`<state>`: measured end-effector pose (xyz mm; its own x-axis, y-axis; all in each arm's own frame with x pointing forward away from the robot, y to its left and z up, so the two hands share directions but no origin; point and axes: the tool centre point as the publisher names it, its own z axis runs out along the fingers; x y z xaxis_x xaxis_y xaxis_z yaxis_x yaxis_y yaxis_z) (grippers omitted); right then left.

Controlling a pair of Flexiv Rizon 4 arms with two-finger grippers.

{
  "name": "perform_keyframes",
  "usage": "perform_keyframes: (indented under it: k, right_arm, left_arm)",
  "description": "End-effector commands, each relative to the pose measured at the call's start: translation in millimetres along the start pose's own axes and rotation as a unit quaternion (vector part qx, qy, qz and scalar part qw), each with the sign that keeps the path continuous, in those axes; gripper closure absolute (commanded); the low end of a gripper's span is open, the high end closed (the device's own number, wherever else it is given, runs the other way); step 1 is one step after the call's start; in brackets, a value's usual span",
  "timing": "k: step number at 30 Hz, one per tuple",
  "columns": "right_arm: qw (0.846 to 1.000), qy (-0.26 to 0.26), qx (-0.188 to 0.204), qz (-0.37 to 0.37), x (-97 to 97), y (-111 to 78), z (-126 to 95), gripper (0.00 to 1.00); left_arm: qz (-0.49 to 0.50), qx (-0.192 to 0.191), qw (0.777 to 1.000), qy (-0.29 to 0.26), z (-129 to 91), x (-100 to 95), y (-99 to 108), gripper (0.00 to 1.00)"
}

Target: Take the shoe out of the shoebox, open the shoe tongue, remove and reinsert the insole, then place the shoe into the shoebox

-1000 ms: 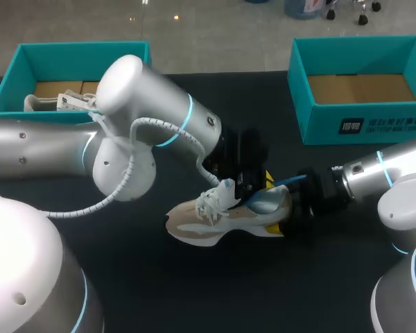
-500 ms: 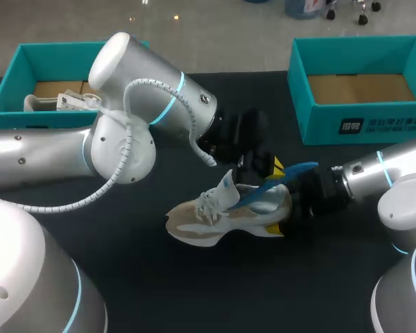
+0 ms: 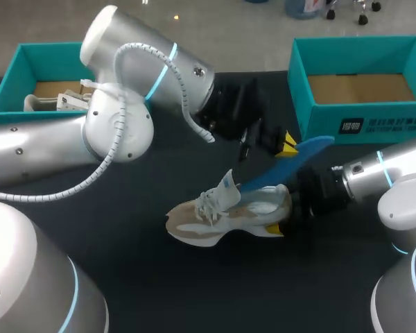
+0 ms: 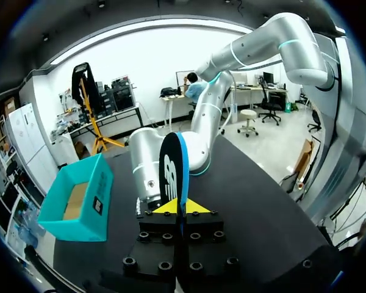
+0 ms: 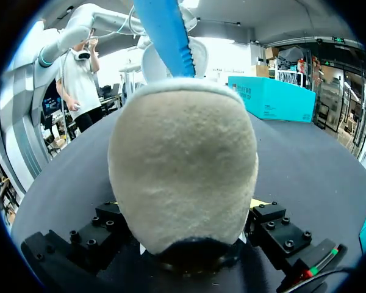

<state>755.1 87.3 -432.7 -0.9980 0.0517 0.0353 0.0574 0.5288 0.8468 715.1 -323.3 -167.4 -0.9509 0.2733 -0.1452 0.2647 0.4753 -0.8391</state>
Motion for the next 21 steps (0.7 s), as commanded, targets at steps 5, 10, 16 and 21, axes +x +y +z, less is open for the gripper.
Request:
perform_keyframes:
  k: [5,10,16,21]
  right_arm:
    - [1.000,0.000,0.002,0.000,1.8,-3.4,3.0,0.82]
    - [1.000,0.000,0.002,0.000,1.8,-3.4,3.0,0.86]
    - [1.000,0.000,0.002,0.000,1.8,-3.4,3.0,0.90]
    - [1.000,0.000,0.002,0.000,1.8,-3.4,3.0,0.94]
  left_arm:
    - [0.002,0.002,1.000,0.007,-4.3,-4.6,-3.3,1.00]
    - [0.002,0.002,1.000,0.007,-4.3,-4.6,-3.3,1.00]
    - [0.002,0.002,1.000,0.007,-4.3,-4.6,-3.3,1.00]
    - [0.002,0.002,1.000,0.007,-4.3,-4.6,-3.3,1.00]
